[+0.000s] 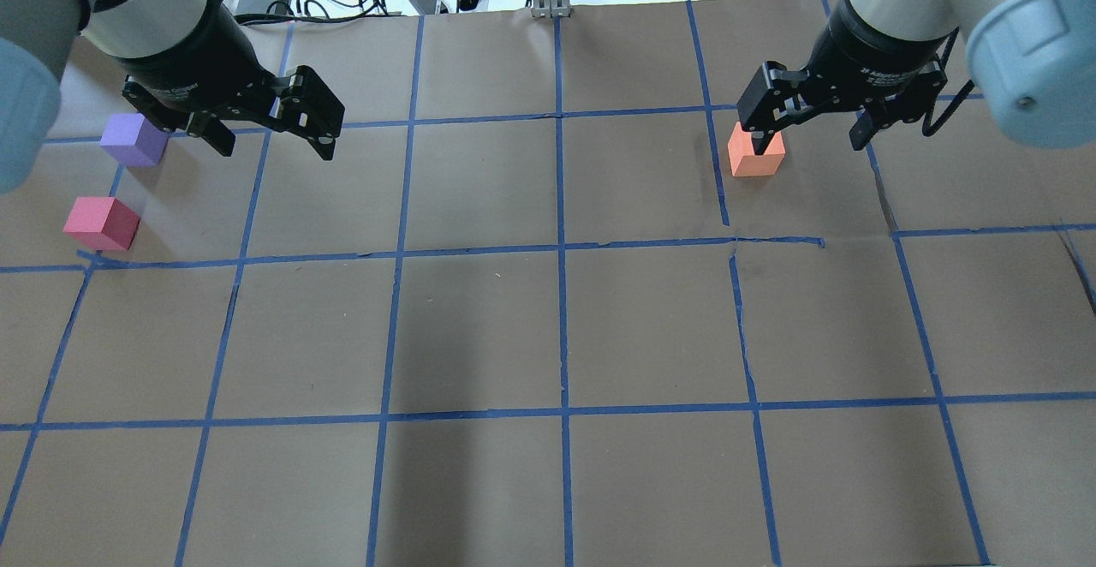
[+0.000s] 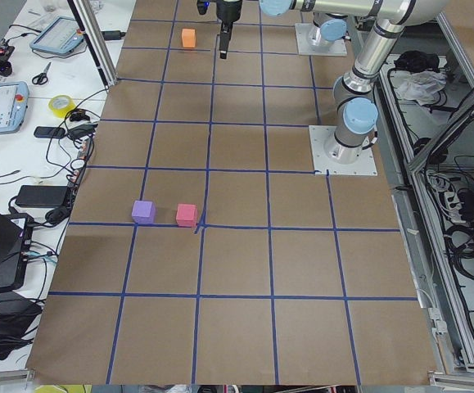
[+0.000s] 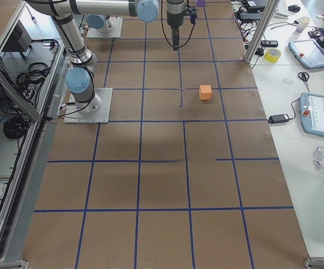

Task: Arrange blocks in a line

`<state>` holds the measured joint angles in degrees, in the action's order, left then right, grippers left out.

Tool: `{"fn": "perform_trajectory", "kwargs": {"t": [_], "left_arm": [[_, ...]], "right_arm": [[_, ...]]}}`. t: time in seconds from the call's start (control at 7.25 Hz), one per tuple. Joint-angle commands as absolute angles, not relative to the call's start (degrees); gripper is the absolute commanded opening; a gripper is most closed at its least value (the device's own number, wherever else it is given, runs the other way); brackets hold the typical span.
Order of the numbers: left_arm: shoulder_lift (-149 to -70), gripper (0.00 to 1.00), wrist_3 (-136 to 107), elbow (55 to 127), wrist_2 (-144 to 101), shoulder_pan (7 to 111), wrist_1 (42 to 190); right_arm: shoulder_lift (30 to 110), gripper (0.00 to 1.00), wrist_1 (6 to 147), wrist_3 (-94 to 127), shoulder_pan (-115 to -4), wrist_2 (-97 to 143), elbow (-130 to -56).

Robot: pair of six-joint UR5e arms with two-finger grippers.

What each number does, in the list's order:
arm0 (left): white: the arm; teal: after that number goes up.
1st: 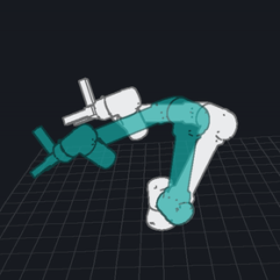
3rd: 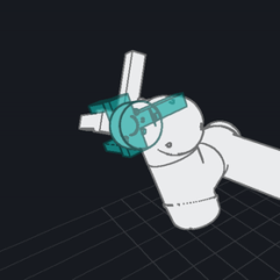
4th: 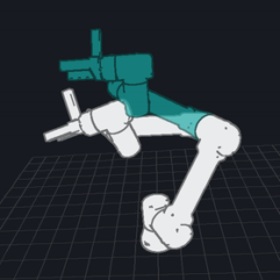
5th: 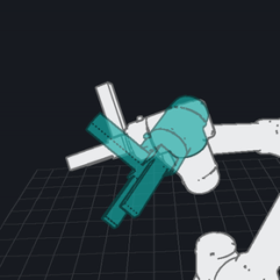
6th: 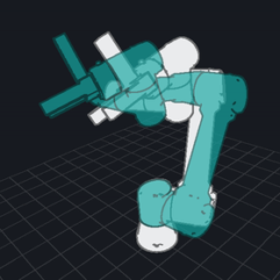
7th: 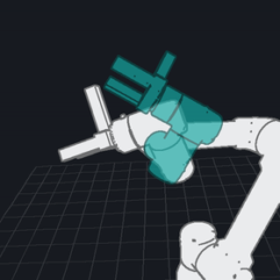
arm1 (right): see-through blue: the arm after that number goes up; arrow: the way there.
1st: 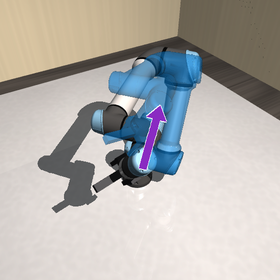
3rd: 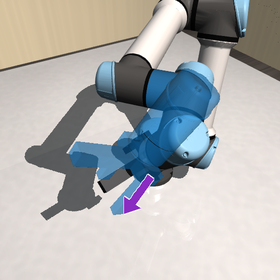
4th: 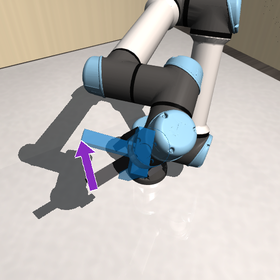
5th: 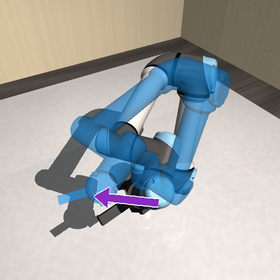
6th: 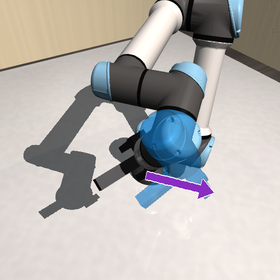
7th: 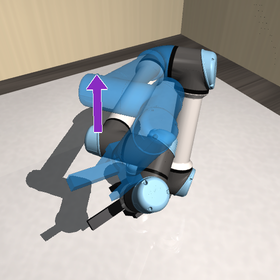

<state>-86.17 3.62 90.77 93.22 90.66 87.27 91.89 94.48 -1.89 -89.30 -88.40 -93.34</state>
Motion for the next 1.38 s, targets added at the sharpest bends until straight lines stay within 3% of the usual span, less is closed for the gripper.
{"fn": "perform_trajectory", "kwargs": {"t": [0.0, 0.55, 1.24], "left_arm": [[-86.83, 1.00, -3.28, 91.49, 95.54, 90.35, 87.10], [-88.15, 1.00, -5.89, 91.32, 95.54, 90.35, 86.84], [-86.83, 1.00, -5.01, 91.06, 95.10, 90.44, 81.57]], "right_arm": [[91.50, 1.00, 94.48, -1.50, -89.30, -88.59, -93.34], [87.12, 1.00, 95.96, -1.85, -89.21, -92.90, -93.43], [72.03, 1.00, 122.47, -7.45, -87.55, -91.76, -93.25]]}}
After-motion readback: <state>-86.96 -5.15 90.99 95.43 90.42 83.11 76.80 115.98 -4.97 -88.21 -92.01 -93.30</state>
